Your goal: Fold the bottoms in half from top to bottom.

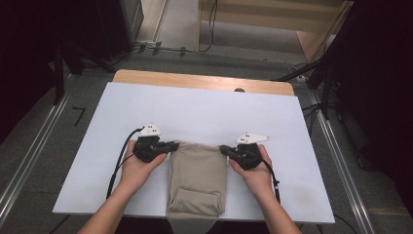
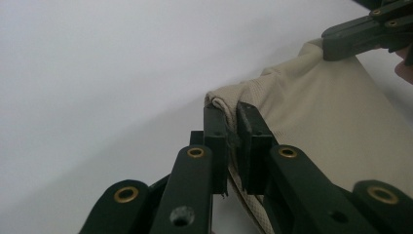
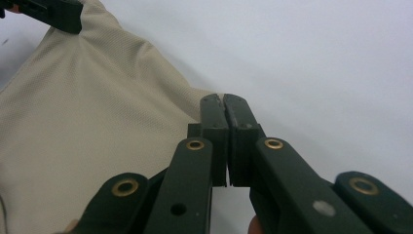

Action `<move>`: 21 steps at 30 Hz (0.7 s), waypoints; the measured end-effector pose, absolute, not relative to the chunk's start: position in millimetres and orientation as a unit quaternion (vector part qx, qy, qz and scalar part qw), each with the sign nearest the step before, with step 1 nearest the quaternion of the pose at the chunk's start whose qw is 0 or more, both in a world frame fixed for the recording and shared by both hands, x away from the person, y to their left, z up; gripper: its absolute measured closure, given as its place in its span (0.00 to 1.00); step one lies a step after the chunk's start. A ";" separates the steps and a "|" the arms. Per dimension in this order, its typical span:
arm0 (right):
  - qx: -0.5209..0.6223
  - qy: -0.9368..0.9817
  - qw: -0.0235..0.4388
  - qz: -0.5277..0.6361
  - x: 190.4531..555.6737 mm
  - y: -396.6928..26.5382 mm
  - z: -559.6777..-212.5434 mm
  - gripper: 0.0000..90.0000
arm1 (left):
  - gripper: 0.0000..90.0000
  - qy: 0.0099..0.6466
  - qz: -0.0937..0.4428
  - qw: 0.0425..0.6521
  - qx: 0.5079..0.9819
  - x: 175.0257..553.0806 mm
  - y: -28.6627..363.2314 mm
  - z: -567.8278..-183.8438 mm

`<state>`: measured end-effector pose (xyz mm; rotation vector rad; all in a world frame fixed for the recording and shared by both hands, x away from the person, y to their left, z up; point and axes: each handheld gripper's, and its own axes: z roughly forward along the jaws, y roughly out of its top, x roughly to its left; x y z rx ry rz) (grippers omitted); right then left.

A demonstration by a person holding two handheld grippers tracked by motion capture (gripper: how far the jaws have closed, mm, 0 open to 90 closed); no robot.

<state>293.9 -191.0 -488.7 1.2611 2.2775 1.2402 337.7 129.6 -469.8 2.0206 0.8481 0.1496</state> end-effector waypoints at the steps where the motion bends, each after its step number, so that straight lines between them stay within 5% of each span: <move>1: 0.433 0.782 0.134 0.428 298.0 -193.6 -485.9 0.96 | 0.94 0.344 0.065 0.460 0.816 342.5 127.3 -467.1; 21: 0.459 0.743 0.197 0.445 392.7 -224.3 -438.2 0.96 | 0.94 0.351 0.093 0.508 0.781 446.3 97.0 -430.3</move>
